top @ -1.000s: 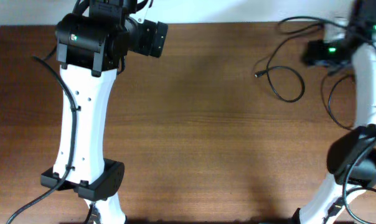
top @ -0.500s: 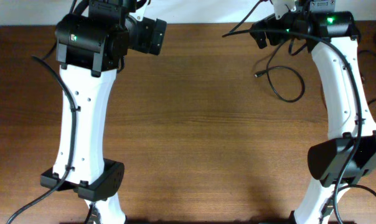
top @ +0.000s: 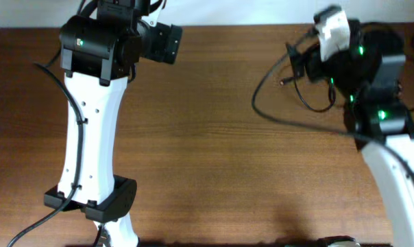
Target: Untangle cables
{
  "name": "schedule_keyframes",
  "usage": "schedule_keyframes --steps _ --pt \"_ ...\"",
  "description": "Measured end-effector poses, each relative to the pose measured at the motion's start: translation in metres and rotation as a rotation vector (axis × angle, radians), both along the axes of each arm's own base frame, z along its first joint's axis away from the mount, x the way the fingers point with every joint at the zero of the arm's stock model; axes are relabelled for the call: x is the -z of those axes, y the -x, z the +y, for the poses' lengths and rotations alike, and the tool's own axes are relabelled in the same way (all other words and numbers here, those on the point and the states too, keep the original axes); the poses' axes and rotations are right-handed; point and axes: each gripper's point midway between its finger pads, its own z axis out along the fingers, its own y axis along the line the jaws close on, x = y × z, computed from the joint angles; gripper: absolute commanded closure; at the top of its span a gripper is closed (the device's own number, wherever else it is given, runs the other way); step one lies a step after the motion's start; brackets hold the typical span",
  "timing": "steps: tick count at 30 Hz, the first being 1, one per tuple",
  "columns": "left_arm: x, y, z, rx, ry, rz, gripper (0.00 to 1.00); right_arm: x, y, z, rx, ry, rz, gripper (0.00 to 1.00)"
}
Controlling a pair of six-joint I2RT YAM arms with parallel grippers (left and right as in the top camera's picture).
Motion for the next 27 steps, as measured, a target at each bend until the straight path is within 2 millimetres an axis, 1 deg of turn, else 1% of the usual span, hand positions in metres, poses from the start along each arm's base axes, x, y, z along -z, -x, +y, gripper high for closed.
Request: schedule_keyframes --steps 2,3,4,5,6,8,9,10,13,14,15,18,20,22,27 --pt "0.000 0.000 0.000 0.000 0.001 -0.001 0.01 0.007 0.037 -0.003 0.001 -0.002 -0.038 0.01" --pt "0.000 0.000 0.000 0.000 0.000 0.000 0.01 0.016 0.060 -0.006 0.004 -0.003 -0.045 0.01" --pt "0.000 0.000 0.000 -0.001 0.000 0.002 0.01 0.022 0.079 -0.008 0.003 -0.003 -0.055 0.01" --pt "0.000 0.000 0.000 -0.001 0.000 0.002 0.01 0.029 0.091 -0.009 0.004 -0.004 -0.066 0.01" --pt "0.000 0.000 0.001 -0.001 -0.001 0.002 0.01 0.049 0.112 -0.010 0.003 -0.003 -0.049 0.01" --pt "-0.001 0.001 0.001 -0.001 0.001 -0.001 0.01 0.064 0.144 -0.014 0.004 -0.008 -0.104 0.01" --pt "-0.001 0.000 0.001 -0.001 0.001 -0.003 0.01 0.086 0.166 -0.015 0.004 -0.010 -0.128 0.01" --pt "-0.003 0.001 0.001 -0.001 0.003 -0.008 0.01 0.104 0.176 -0.016 0.004 -0.010 -0.124 0.01" --pt "-0.002 0.002 0.002 -0.002 0.002 -0.003 0.01 0.133 0.189 -0.028 0.050 -0.028 -0.152 0.01" --pt "-0.003 0.001 0.002 -0.003 0.002 -0.006 0.01 0.141 0.190 -0.030 0.059 -0.031 -0.154 0.01" --pt "-0.002 0.002 0.002 -0.003 0.002 -0.005 0.01 0.144 0.189 -0.030 0.057 -0.035 -0.189 0.01" --pt "-0.003 0.001 0.002 -0.002 0.002 -0.006 0.01 0.175 0.188 -0.028 0.046 -0.038 -0.213 0.01" --pt "-0.003 0.001 0.001 -0.002 0.002 -0.007 0.01 0.190 0.187 -0.028 0.045 -0.039 -0.217 0.01" --pt "-0.003 0.001 0.002 -0.002 0.002 -0.006 0.01 0.196 0.188 -0.031 0.062 -0.034 -0.199 0.01" --pt "-0.003 0.001 0.002 -0.003 0.003 -0.006 0.01 0.199 0.185 -0.046 0.147 -0.017 -0.189 0.01"
